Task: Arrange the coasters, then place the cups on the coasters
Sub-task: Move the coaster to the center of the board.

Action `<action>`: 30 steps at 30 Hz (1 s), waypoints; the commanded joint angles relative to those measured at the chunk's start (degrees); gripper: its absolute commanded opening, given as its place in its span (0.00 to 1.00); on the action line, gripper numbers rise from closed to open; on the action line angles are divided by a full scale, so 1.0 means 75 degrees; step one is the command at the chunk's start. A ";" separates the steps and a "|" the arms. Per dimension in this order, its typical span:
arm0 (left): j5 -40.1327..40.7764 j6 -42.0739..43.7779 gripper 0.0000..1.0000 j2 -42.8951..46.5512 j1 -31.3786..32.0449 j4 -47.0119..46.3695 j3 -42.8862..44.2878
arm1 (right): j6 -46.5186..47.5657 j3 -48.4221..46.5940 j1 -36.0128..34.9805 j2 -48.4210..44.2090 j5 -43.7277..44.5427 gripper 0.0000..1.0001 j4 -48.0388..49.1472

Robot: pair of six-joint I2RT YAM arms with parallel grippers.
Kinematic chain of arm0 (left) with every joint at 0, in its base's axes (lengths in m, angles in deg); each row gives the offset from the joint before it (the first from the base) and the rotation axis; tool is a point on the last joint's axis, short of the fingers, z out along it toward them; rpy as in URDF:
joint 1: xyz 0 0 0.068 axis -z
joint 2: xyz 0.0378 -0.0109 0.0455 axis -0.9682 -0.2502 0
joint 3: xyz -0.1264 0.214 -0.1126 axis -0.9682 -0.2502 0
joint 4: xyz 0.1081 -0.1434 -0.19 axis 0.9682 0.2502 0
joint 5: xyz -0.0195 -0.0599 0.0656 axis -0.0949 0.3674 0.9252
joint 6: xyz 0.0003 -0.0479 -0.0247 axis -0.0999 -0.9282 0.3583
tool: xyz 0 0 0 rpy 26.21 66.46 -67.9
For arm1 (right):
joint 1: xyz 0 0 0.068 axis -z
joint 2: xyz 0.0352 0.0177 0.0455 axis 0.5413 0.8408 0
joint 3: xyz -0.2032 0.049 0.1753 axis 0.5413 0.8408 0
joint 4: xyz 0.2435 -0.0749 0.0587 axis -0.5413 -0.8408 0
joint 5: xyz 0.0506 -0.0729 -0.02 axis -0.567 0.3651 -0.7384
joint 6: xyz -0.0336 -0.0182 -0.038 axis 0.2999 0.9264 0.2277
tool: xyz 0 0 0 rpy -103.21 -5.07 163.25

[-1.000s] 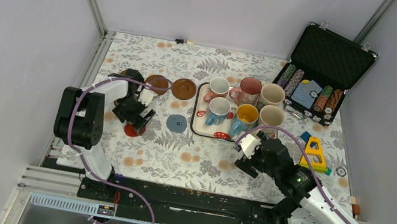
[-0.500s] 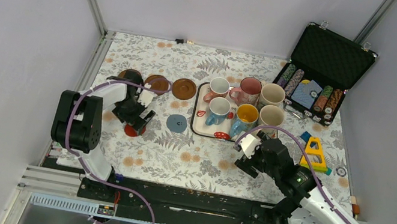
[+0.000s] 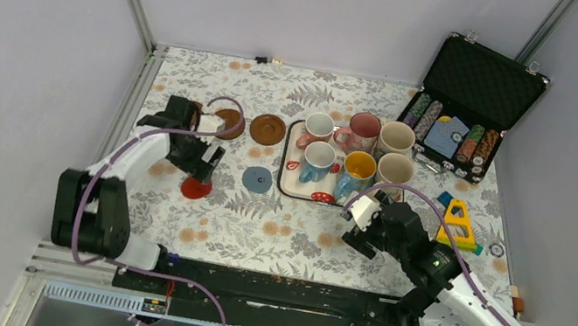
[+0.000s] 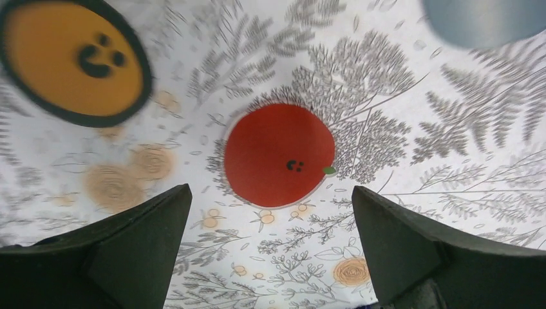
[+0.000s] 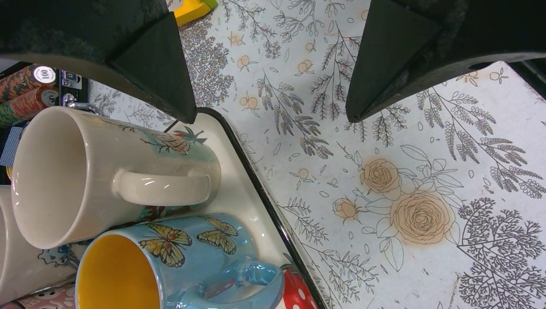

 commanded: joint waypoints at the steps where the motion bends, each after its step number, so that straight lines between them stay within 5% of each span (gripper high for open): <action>1: -0.0520 -0.0038 0.99 0.0950 -0.0018 -0.0386 0.0051 | -0.0076 0.0001 0.0074 -0.0088 0.0157 0.94 0.0282; 18: -0.0148 0.0335 0.99 -0.1207 -0.0010 -0.0358 -0.0212 | -0.0052 0.0008 0.0078 -0.0053 0.0218 0.94 0.0284; 30: -0.1144 -0.0045 0.99 -0.1155 -0.0011 -0.0239 0.0031 | -0.0042 0.0017 0.0077 -0.0213 0.0326 0.94 0.0344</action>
